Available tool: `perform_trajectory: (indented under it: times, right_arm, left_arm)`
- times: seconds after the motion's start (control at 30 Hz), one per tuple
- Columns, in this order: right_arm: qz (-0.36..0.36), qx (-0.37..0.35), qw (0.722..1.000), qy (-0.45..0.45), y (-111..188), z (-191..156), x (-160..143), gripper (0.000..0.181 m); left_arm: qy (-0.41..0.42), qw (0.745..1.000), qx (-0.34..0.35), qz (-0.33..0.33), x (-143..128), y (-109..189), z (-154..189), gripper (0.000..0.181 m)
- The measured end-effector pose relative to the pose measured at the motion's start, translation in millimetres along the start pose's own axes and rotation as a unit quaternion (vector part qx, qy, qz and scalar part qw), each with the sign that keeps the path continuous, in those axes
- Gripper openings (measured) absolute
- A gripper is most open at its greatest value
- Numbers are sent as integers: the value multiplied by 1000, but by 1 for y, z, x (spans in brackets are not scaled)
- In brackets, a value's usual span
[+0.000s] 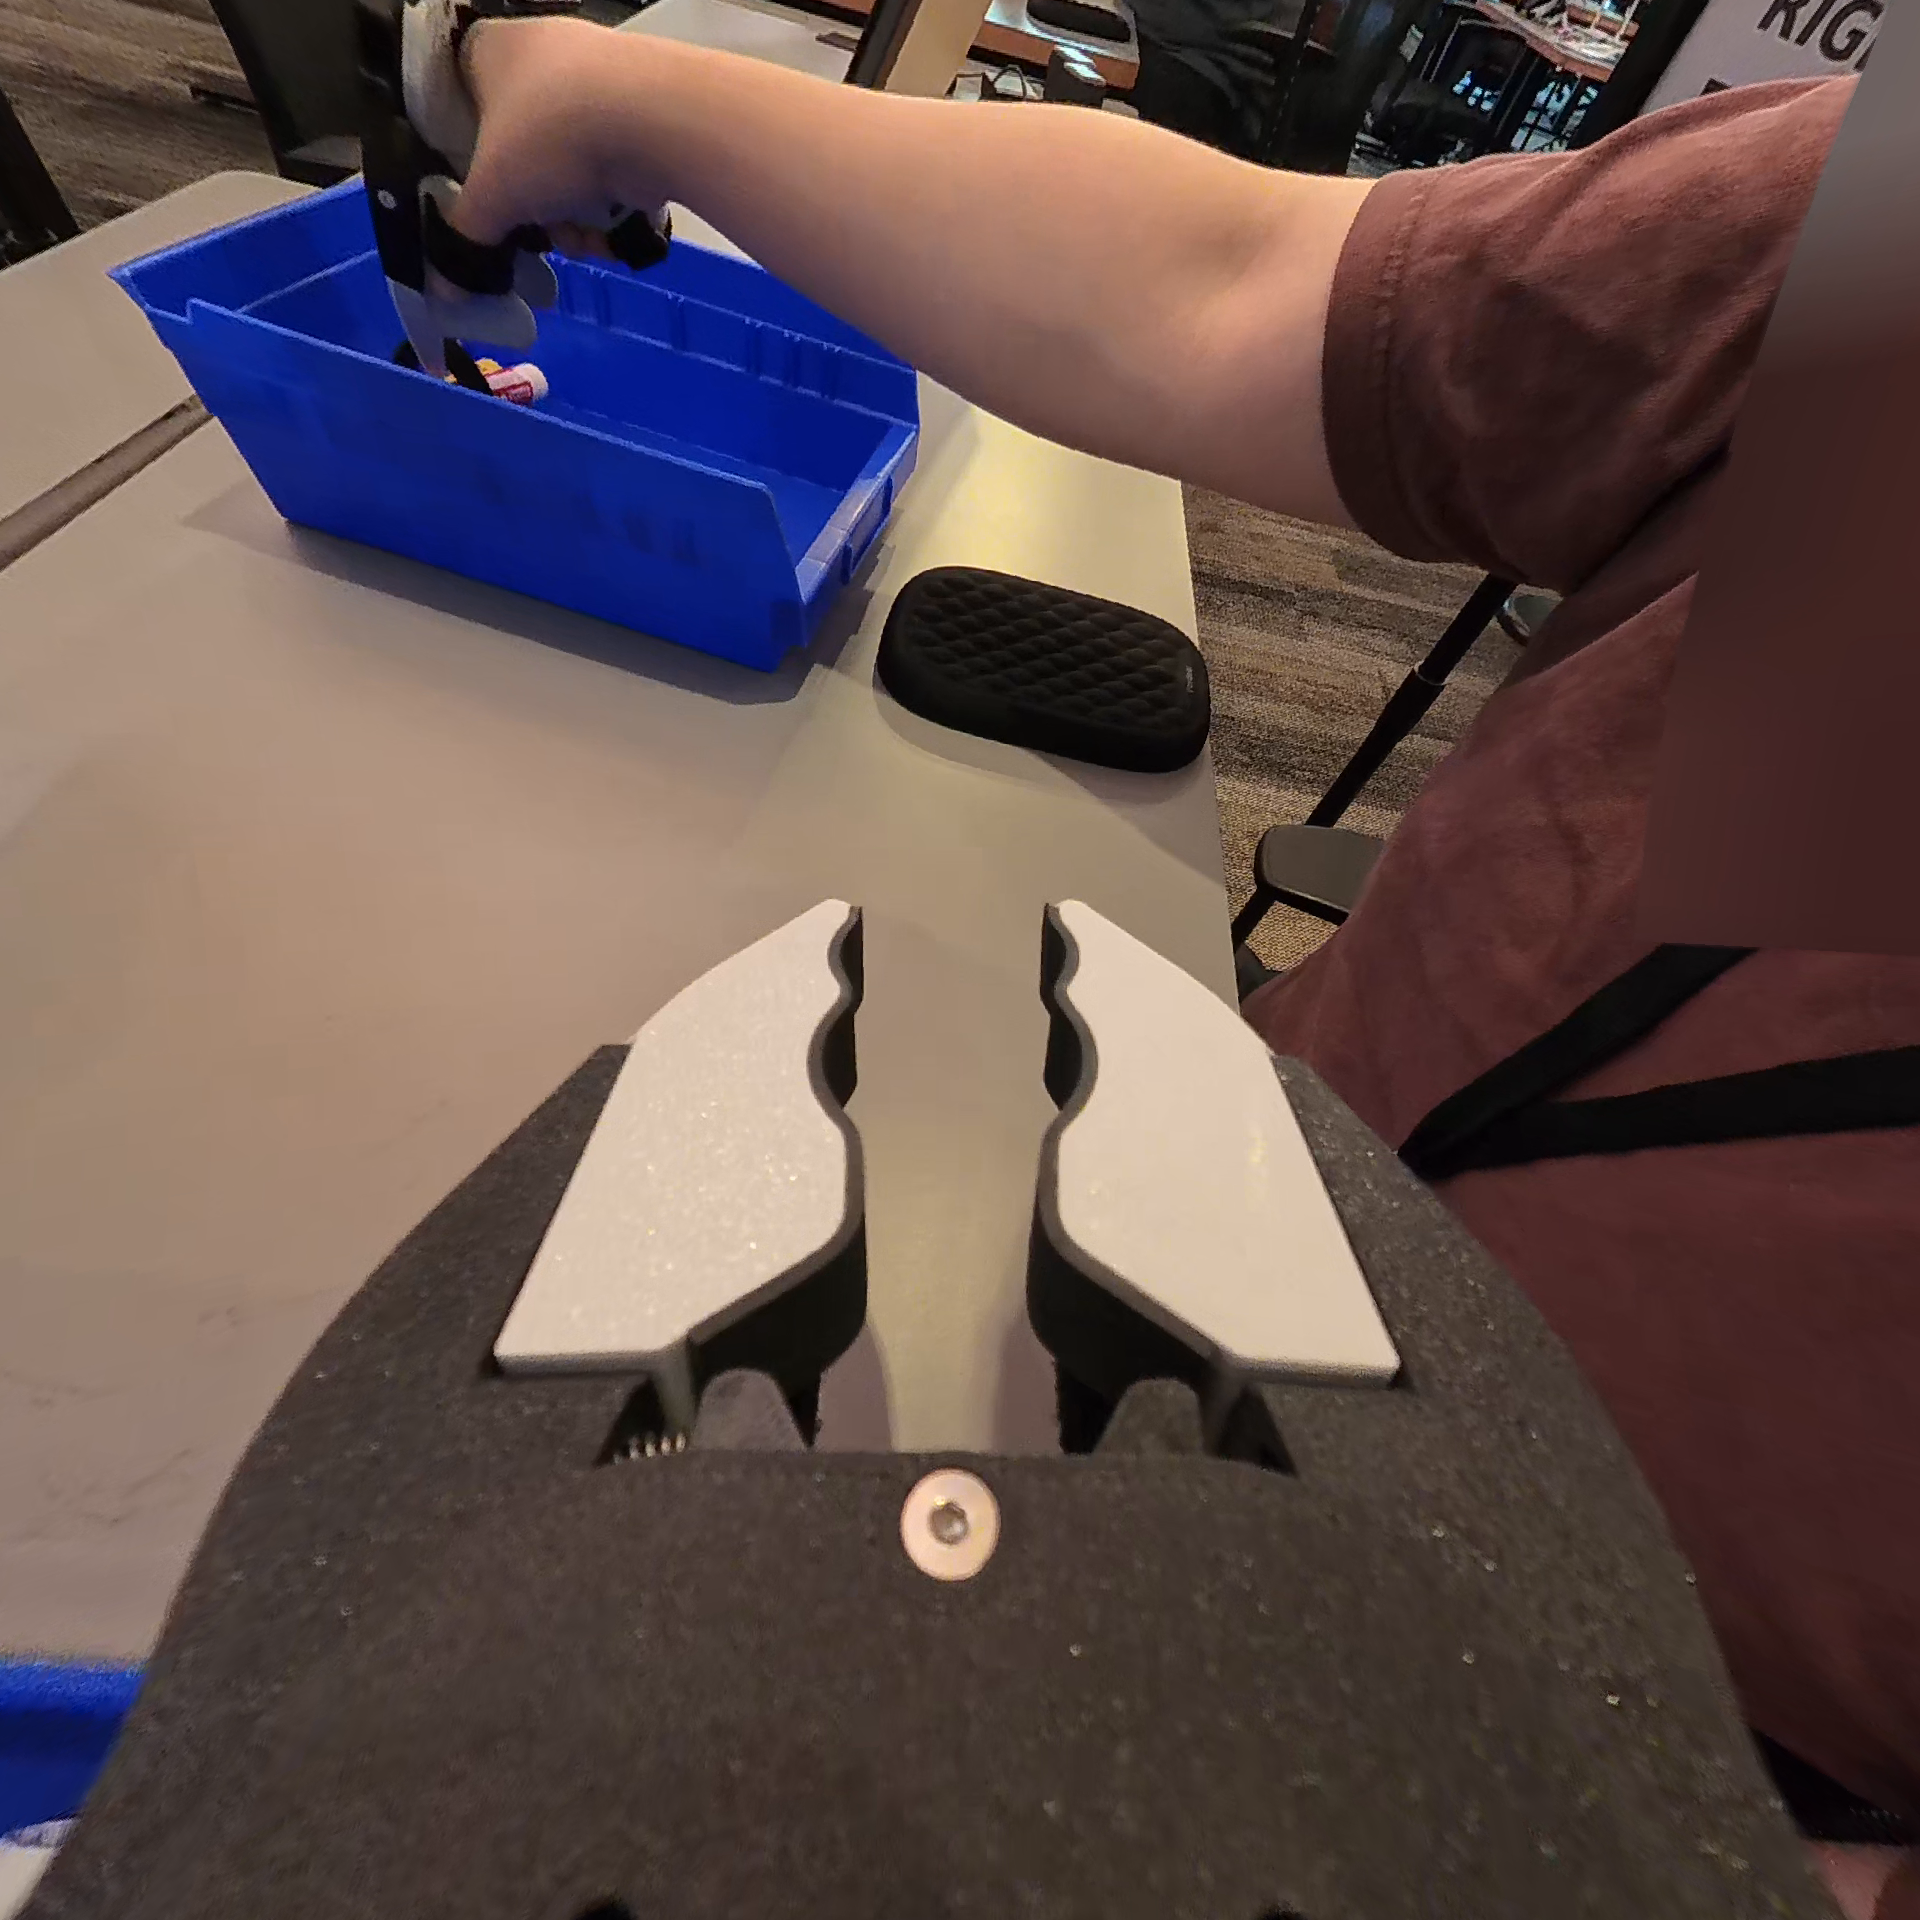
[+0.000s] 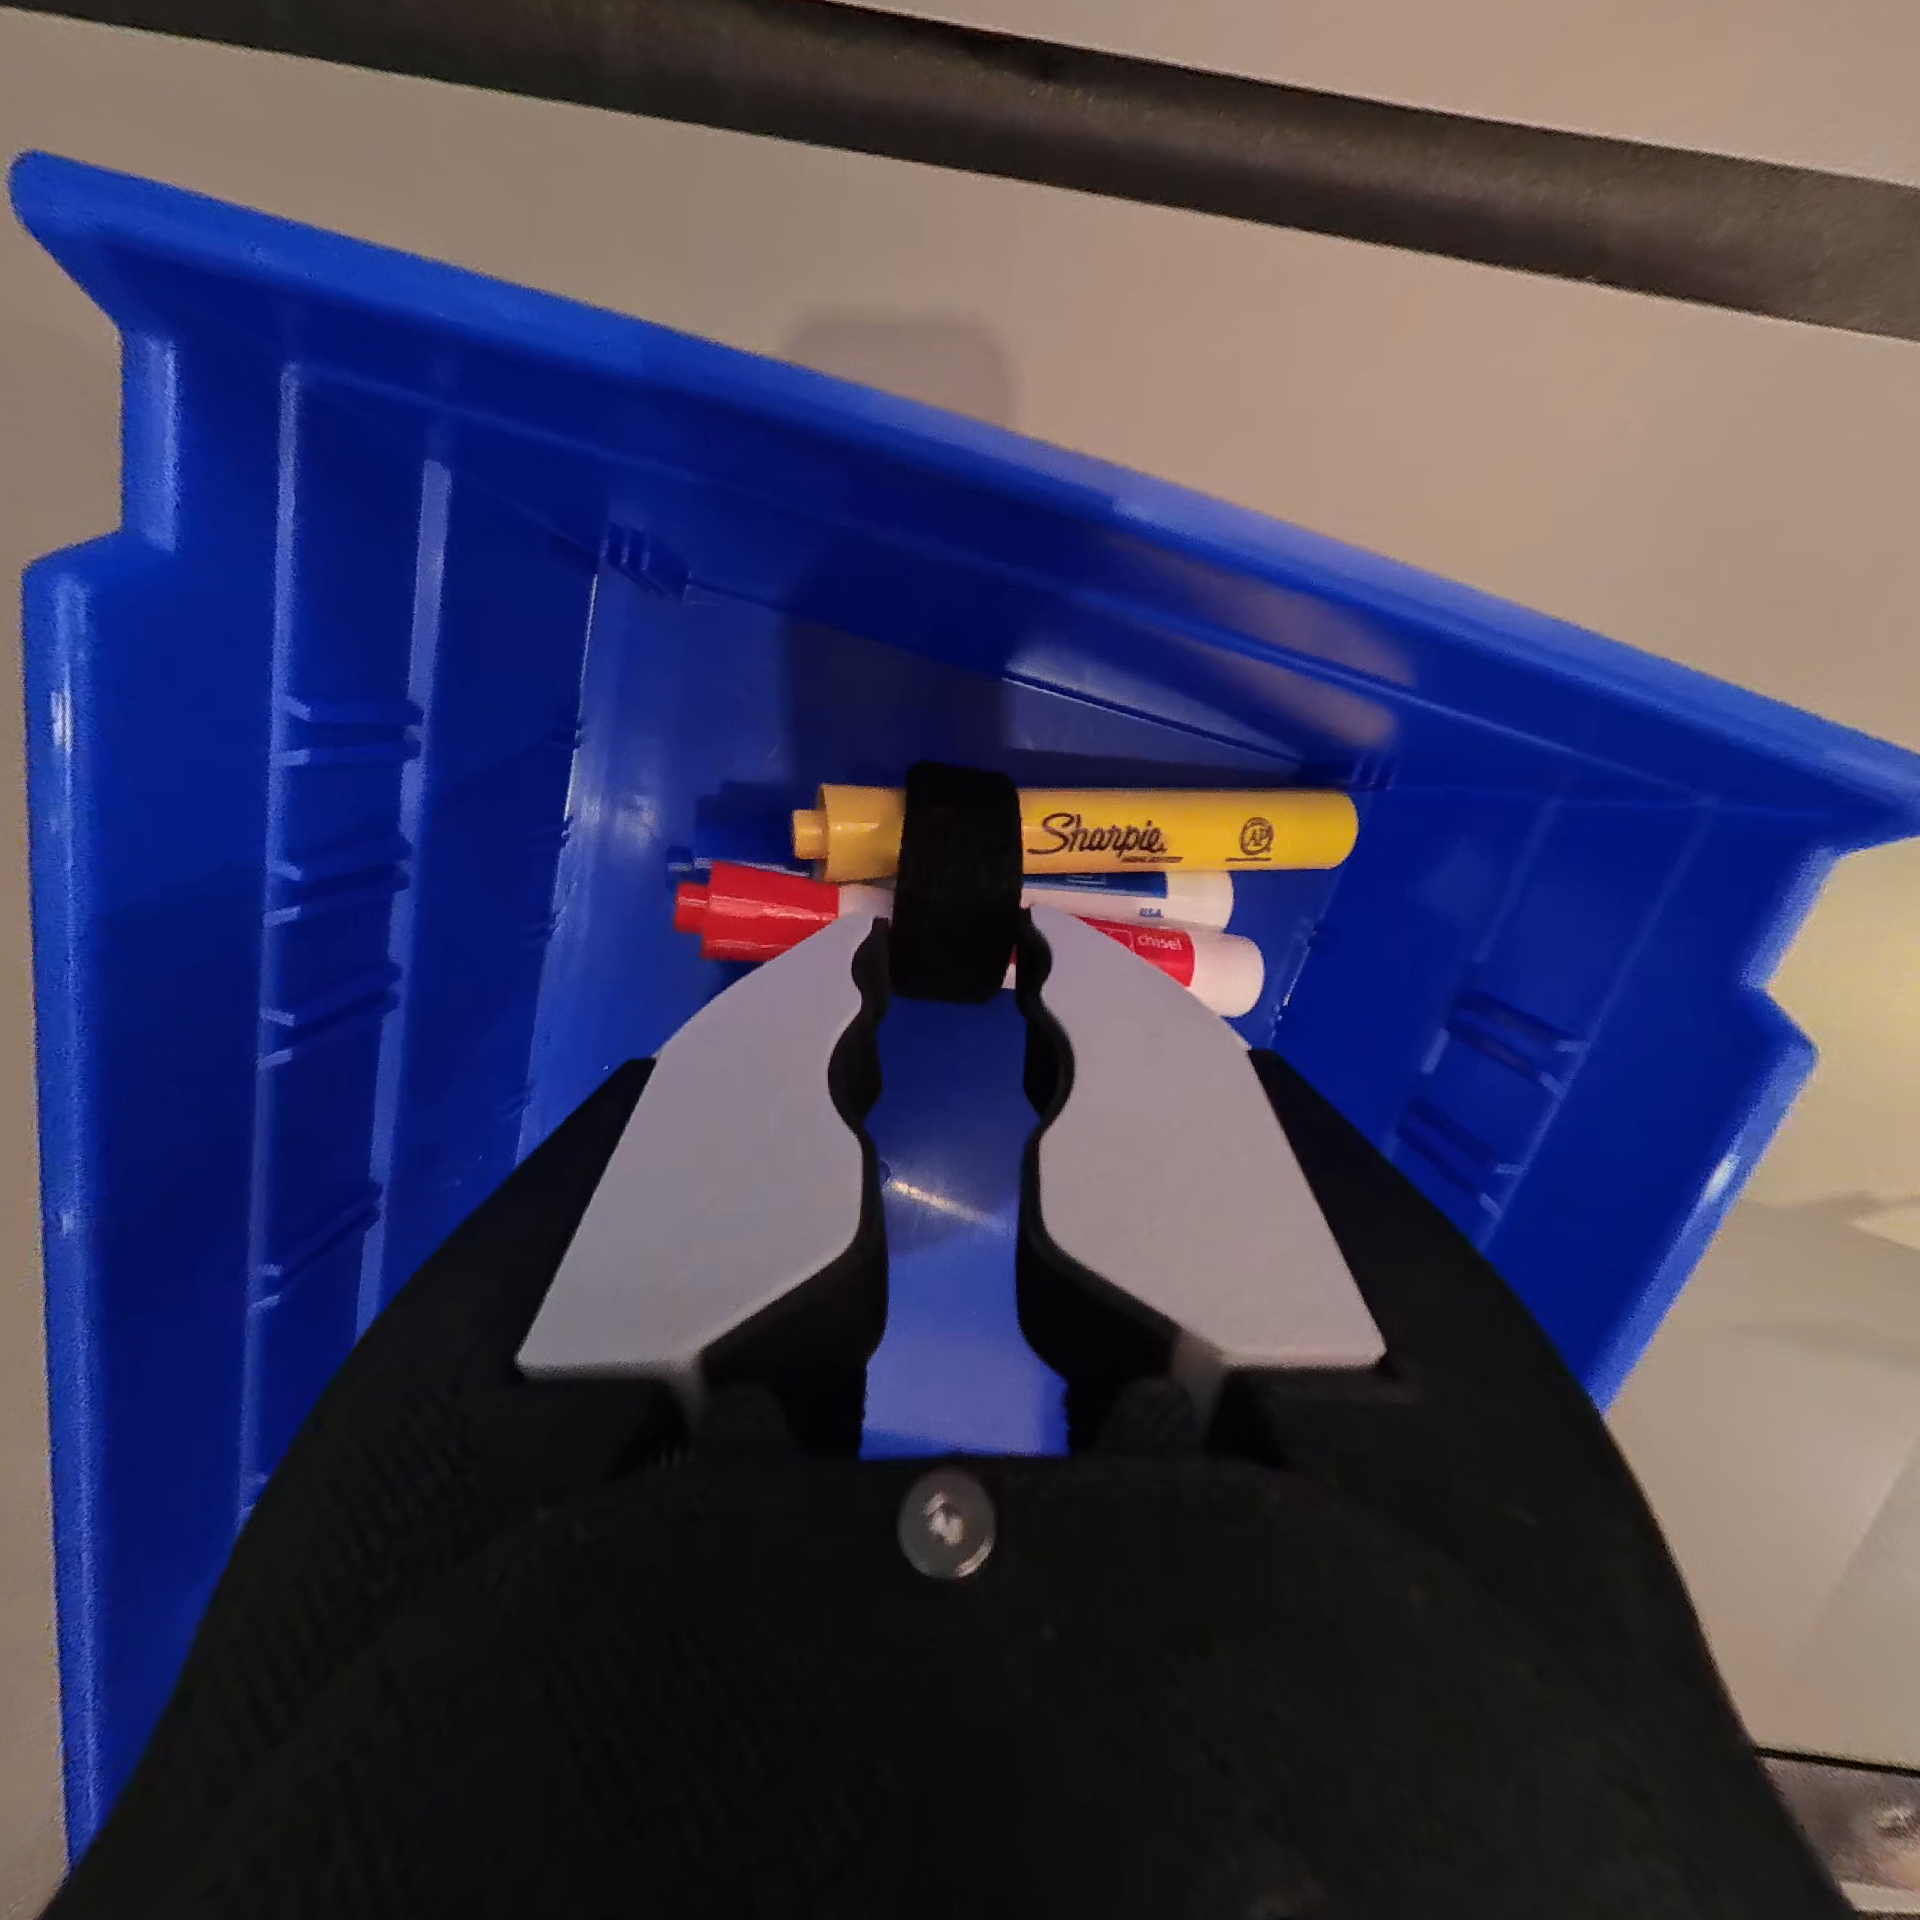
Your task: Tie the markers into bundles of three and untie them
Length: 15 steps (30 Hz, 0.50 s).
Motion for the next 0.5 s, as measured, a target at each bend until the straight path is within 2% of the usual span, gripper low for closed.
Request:
perform_trajectory:
  times: [0.23, 0.33, 0.4, 0.5]
  right_arm:
    - [-1, 8, 1000, -2, -10, 0, -2, 25]
    - [9, -5, 1000, -3, -14, 5, -4, 39]
    - [26, -13, 1000, 1, -8, 10, -5, 49]
    - [69, -12, 997, 19, 20, 14, -11, 47]
  left_arm:
    - [1, 1000, -4, -2, -1, -1, 2, 32]
    - [3, 1000, -4, -8, -2, -1, 3, 32]
    - [4, 1000, 0, -12, -3, -1, 3, 32]
    - [5, 1000, 6, -11, -4, 3, 5, 33]
Point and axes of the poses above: each gripper's, where its closed fingertips meet, y back along the fingers, x out of its top, z = x × y across the jaws, the point moved 8 cm from there along y, back along the fingers, and after that the axes turned 1 degree about -y, right-handed, at the moved point
